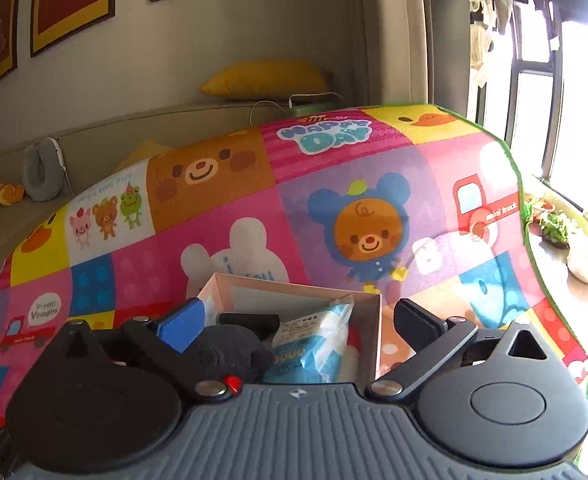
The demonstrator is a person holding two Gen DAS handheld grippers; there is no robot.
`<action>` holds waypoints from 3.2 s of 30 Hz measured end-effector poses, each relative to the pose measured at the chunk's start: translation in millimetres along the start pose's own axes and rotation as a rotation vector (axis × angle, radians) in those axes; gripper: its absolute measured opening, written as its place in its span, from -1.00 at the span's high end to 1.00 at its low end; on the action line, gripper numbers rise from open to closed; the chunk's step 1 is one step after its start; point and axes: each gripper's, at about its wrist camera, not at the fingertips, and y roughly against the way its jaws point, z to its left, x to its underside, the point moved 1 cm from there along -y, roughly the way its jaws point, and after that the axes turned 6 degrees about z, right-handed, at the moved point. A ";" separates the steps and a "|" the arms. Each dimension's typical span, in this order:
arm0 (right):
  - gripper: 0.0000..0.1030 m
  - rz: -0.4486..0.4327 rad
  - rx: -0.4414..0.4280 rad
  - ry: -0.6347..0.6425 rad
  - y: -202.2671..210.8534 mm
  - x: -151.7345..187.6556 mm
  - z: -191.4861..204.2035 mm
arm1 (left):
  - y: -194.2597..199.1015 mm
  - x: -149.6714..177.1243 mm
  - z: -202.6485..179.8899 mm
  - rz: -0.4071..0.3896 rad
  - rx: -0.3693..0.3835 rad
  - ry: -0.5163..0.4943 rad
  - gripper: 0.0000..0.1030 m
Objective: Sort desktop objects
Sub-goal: 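Drop the white bottle into the pink box with the left gripper while the right gripper drops the cylinder in, then move the left gripper toward the white card reader while the right gripper approaches the yellow corn toy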
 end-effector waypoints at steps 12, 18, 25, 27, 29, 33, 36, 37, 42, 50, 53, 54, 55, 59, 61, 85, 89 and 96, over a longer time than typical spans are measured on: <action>-1.00 0.043 -0.007 -0.033 40.2 125.9 -20.5 | -5.7 23.4 -41.4 0.075 -0.107 -0.152 -1.00; -1.00 0.096 -0.001 -0.056 37.1 166.1 -24.6 | 3.6 24.7 -30.3 0.068 -0.182 -0.081 -1.00; -1.00 0.001 -0.061 0.284 55.5 167.7 29.0 | 21.0 22.2 27.1 0.059 -0.316 0.119 -1.00; -0.99 0.003 -0.116 0.356 53.7 164.4 47.9 | 25.4 23.3 38.4 0.050 -0.340 0.148 -1.00; -0.86 0.020 -0.140 0.406 45.0 162.2 66.3 | 28.1 25.8 47.5 0.046 -0.355 0.178 -1.00; -0.84 0.049 -0.149 0.531 25.4 166.2 96.4 | 30.4 31.8 57.8 0.053 -0.328 0.229 -1.00; -0.85 0.107 -0.151 0.561 7.2 165.9 105.2 | 32.8 33.4 58.6 0.036 -0.310 0.236 -1.00; -0.88 0.135 -0.140 0.542 -0.1 164.1 105.1 | 33.1 33.8 58.5 0.033 -0.305 0.237 -1.00; -0.92 0.219 -0.143 0.409 -11.5 157.1 94.5 | 34.4 34.9 62.0 0.028 -0.284 0.262 -1.00; -0.56 0.260 -0.196 0.295 8.2 151.3 84.4 | 37.6 35.8 59.4 0.022 -0.270 0.250 -1.00; -0.55 0.306 -0.300 0.168 16.9 139.3 72.3 | 38.2 35.6 57.5 0.028 -0.263 0.244 -1.00; -0.55 0.329 -0.343 0.114 18.2 135.6 67.5 | 38.7 35.5 56.7 0.029 -0.262 0.241 -1.00; -0.54 0.353 -0.386 0.061 19.2 132.4 62.5 | 38.9 35.0 55.9 0.030 -0.262 0.238 -1.00; -0.53 0.461 -0.509 -0.113 13.5 126.0 45.5 | 40.5 31.8 53.4 0.029 -0.260 0.227 -1.00; -0.53 0.482 -0.521 -0.169 7.6 124.9 39.4 | 41.2 30.1 52.2 0.025 -0.263 0.226 -1.00; 0.13 0.269 -0.227 -0.039 -12.2 135.9 10.3 | 14.2 38.0 -44.5 0.198 0.006 -0.103 -1.00; 0.13 0.276 -0.201 -0.021 -23.7 135.0 17.0 | 17.0 40.6 -39.9 0.211 -0.007 -0.096 -1.00; 0.00 0.214 -0.184 0.010 -2.8 143.8 16.8 | 13.6 42.8 -39.7 0.196 -0.033 -0.089 -1.00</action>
